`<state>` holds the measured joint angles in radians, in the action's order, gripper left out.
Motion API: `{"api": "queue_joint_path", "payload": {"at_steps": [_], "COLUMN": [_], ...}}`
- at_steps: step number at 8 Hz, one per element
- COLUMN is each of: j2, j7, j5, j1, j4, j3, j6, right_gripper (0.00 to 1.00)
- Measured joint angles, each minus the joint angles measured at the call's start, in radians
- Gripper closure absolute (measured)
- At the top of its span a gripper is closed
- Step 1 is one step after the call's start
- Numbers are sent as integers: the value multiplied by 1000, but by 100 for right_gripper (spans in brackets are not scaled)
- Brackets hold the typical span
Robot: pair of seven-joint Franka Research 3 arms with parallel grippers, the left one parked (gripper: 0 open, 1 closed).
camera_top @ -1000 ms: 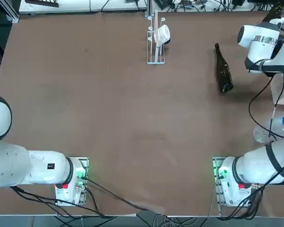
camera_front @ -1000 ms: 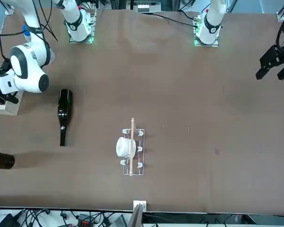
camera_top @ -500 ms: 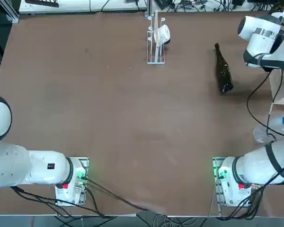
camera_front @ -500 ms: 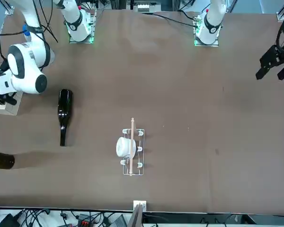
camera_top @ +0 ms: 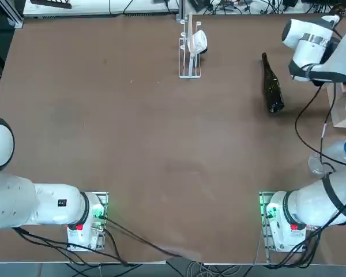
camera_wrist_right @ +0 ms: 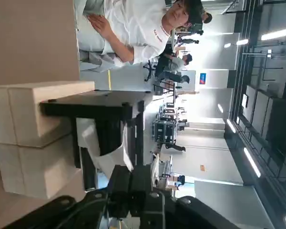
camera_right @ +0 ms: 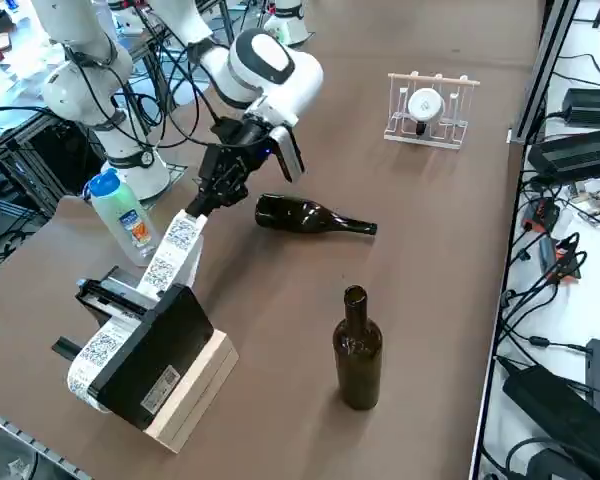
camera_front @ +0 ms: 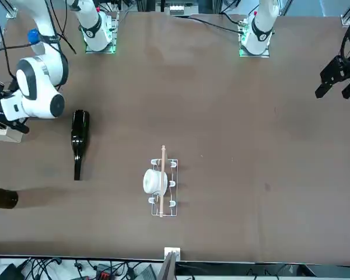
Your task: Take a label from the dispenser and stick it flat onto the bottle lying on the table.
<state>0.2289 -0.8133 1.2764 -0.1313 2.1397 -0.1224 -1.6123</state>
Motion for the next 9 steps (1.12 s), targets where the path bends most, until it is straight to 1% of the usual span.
{"api": "queue_joint_path", "payload": {"at_steps": [2,4,5,9], "j2": [57,75,79,132], "j7": [-46,-48,-58,-135], "j5": [-21,-82,-94,-102], "j1": [-13,-15,-15,-11], "j4": [-38,-72,-75,-75], "j3": [0,0,0,-5], "j6": [-5,-42,-60,-106], "right_gripper": [99,99,99,99]}}
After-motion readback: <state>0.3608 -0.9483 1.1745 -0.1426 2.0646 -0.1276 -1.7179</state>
